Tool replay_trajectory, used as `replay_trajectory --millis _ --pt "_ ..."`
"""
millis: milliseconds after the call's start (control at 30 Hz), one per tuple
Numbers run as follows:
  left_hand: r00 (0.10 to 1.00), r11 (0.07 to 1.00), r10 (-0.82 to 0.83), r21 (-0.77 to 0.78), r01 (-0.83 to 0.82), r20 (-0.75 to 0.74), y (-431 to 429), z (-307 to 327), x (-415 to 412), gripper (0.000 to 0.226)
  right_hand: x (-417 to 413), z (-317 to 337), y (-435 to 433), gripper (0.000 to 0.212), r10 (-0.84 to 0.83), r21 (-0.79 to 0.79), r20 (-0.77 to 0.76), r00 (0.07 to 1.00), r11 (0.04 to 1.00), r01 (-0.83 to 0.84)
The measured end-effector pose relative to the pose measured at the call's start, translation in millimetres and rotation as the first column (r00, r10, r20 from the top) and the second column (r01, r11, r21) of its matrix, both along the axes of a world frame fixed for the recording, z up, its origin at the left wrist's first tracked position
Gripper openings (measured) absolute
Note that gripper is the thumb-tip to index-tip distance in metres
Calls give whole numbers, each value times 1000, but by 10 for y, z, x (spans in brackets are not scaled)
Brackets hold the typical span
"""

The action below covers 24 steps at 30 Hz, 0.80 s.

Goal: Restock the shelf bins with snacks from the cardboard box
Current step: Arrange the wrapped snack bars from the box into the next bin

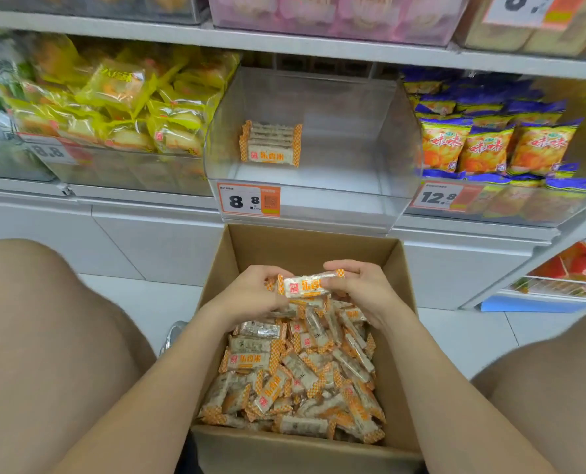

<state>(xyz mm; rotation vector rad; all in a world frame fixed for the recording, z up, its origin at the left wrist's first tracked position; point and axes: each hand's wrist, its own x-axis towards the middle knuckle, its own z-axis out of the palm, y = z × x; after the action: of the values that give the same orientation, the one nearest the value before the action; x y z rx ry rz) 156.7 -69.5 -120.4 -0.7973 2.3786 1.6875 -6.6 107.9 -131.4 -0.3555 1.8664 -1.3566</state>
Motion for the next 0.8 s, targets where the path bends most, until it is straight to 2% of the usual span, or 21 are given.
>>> replay_trajectory --millis 33,133,233,333,400,467,500,567,633,700,800 --pt "999 999 34 34 -33 -7 -17 84 18 49 13 66 11 35 17 -27 -25 1000 999 -17" --pt "990 997 76 -14 -78 -116 -69 338 84 50 48 332 8 29 84 -80 -133 988 992 -95" --pt "975 996 31 -72 -48 -219 -124 663 134 31 83 584 -58 27 128 -144 -202 971 977 -159" --pt "950 987 -63 -162 13 -305 -235 1046 171 42 155 825 -190 31 239 -127 -365 900 945 -302" --pt "925 991 -49 -131 -1 -376 -328 1272 184 49 196 1024 -302 26 263 -128 -442 858 928 -351" --pt "890 982 19 -157 -102 -456 -426 1430 167 49 217 1242 -399 20 171 -198 -499 850 932 -304" --pt "870 953 48 -239 -187 -491 -481 1483 154 46 219 1343 -448 21 98 -254 -519 849 931 -262" --pt "826 834 83 -415 -364 -557 -609 1531 125 36 164 1497 -579 22 -68 -370 -535 842 915 -161" --pt "800 714 156 -494 -496 -579 -714 1508 67 35 25 1576 -763 24 -188 -392 -567 802 918 -62" --pt "800 662 274 -499 -559 -534 -774 1431 -20 46 -186 1572 -1006 29 -131 -248 -632 764 968 -40" --pt "850 643 339 -560 -523 -404 -794 1335 -180 58 -467 1482 -1408 34 198 132 -634 748 980 -147"
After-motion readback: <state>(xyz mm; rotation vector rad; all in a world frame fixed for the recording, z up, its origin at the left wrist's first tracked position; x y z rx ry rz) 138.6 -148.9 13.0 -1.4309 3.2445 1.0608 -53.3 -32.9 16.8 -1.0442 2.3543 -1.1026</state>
